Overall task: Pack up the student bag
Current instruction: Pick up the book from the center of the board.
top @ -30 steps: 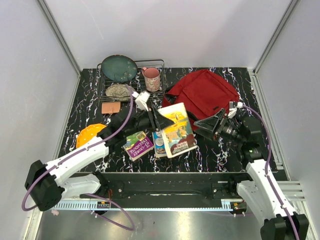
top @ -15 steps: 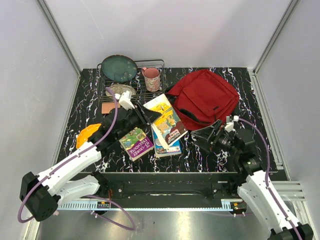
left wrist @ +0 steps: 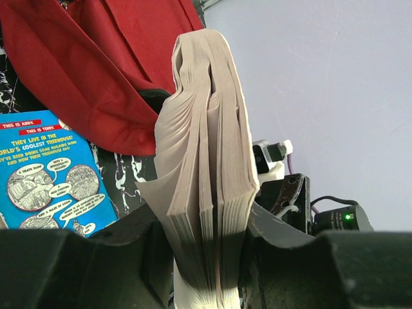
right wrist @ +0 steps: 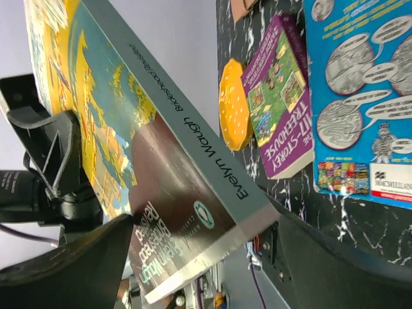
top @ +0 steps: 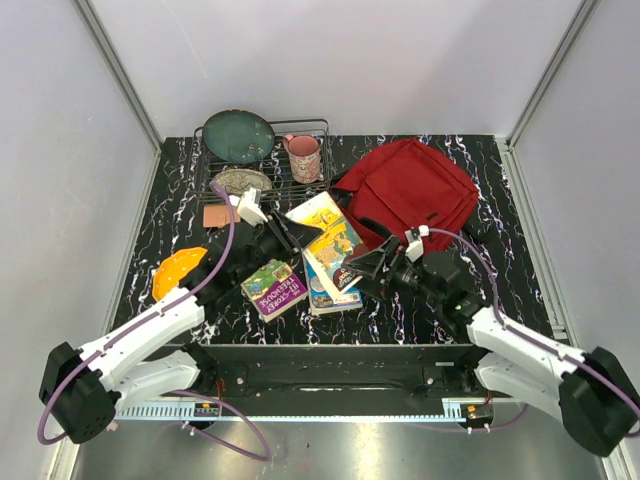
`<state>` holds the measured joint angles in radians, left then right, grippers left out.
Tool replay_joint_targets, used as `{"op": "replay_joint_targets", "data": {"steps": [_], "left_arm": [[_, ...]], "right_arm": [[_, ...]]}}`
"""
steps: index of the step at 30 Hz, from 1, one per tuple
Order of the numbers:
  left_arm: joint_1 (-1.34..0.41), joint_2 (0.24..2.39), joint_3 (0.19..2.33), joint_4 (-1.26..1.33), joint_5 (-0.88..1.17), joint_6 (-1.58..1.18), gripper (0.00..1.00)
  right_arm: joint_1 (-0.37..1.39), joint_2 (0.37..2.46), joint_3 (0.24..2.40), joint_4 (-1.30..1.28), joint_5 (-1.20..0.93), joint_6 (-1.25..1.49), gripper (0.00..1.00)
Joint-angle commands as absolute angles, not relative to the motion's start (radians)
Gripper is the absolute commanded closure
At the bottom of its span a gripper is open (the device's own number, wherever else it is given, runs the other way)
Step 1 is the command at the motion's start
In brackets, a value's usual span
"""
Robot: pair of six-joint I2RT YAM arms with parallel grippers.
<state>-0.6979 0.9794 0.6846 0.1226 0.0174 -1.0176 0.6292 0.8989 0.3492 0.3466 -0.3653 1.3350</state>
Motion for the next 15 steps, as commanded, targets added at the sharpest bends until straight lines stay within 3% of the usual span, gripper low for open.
{"op": "replay_joint_targets", "data": {"steps": [1,5,6,7,8,10,14,15], "left_arm": [[-0.693,0.917,0.689,0.321,0.002,-1.078,1.0],[-0.693,0.899,0.661,0.319,-0.038,-1.089,1.0],[-0.692,0.897,0.658,0.321,-0.038,-1.089,1.0],[-0.693,0.891,0.64,0.324,-0.047,-1.098,1.0],[-0.693,0.888,0.637,0.322,-0.051,-1.1,1.0],[-0.693,0.888,0.63,0.322,-0.046,-1.101,1.0],[-0.693,0.9,0.614,0.337,-0.019,-1.121,1.0],[-0.693,0.902,0.609,0.341,-0.014,-1.135,1.0]], "right_arm": [[0.707,0.985,0.376,0.639,-0.238,1.355,0.0],[0.752,1.035,0.4,0.721,-0.19,1.335,0.05],[0.758,1.037,0.402,0.736,-0.181,1.335,0.14],[0.774,1.029,0.396,0.755,-0.148,1.333,0.35],[0.778,1.025,0.391,0.764,-0.141,1.335,0.48],[0.779,1.005,0.377,0.764,-0.123,1.333,0.59],[0.779,0.97,0.357,0.767,-0.095,1.318,0.61],[0.779,0.965,0.359,0.765,-0.092,1.312,0.56]]}}
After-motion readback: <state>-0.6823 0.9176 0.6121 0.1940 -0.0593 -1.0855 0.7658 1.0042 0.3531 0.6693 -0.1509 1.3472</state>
